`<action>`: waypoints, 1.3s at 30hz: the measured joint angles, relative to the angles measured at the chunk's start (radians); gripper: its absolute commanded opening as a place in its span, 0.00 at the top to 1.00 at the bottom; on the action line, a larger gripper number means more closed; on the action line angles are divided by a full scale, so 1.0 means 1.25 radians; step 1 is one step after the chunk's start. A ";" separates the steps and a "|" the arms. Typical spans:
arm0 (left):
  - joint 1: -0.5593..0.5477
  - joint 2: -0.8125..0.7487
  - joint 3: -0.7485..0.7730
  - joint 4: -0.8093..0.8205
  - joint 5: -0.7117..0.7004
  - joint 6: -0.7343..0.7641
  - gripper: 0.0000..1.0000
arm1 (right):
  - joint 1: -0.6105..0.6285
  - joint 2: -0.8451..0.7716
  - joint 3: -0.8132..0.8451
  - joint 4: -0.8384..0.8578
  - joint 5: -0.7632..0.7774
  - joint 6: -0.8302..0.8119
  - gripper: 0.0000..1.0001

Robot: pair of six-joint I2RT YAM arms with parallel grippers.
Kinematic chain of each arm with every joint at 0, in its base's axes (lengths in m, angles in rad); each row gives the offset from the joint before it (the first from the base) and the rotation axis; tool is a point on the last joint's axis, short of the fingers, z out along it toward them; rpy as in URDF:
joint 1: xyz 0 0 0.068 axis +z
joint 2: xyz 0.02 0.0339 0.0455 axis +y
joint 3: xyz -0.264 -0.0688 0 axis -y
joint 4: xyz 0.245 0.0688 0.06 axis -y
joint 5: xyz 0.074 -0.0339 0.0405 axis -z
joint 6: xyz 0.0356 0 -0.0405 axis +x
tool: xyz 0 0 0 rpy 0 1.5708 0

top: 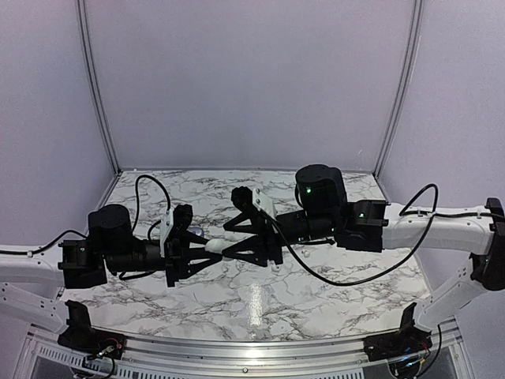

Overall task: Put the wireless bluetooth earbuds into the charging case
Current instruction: Open the charging case.

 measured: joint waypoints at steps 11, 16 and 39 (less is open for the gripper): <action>0.007 -0.023 -0.010 0.018 0.034 0.000 1.00 | -0.005 -0.010 0.007 0.001 -0.004 0.009 0.45; 0.009 -0.023 -0.010 0.017 0.048 0.000 1.00 | -0.017 -0.021 0.007 0.005 -0.012 0.020 0.45; 0.007 -0.028 -0.010 0.033 0.070 0.000 1.00 | -0.030 -0.062 -0.001 0.013 -0.064 -0.011 0.41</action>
